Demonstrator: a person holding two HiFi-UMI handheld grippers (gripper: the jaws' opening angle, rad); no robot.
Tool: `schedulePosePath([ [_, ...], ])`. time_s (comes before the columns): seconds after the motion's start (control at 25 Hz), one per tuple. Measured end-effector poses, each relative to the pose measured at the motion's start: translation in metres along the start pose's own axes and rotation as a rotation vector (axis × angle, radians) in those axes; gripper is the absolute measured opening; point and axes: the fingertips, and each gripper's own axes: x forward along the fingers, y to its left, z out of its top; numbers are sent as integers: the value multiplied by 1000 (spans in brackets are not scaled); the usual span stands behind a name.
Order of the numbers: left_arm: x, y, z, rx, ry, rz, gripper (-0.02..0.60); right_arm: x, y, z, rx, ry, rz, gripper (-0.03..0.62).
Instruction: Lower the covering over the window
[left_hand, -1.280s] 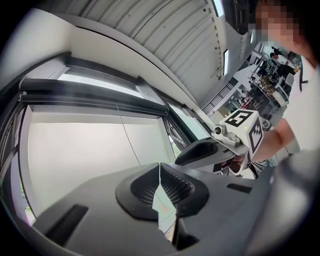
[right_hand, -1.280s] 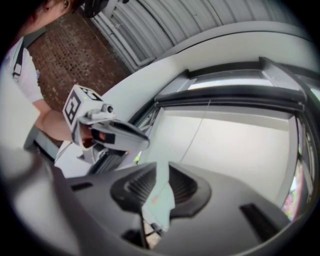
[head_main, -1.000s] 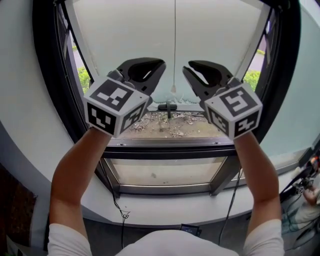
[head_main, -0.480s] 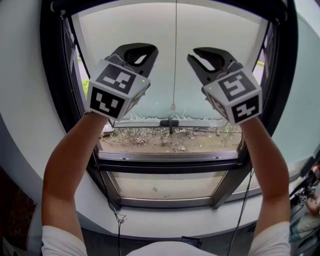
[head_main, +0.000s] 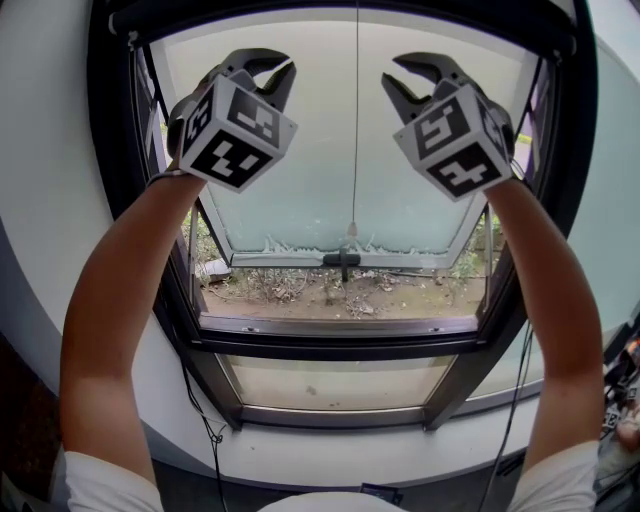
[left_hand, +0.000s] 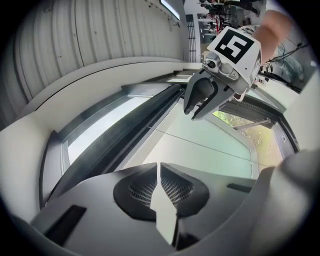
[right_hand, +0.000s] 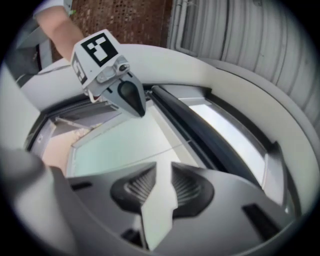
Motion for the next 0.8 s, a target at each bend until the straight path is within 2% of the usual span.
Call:
schedulePosePath([
  [0.2,15,37,1,99,44,74,25,23,-39,2,-200,77,-98,108],
  [0.32,23,52,5,136,59,86,65,35,-59,3,-292,116,-132,126],
  [0.56,38,64,8,219,106,52,156,50,-89,2,-388,184,-177,135],
  [0.8,48,75,4,245,156,36,198,62,-100,-13,-466,281,-154,170],
])
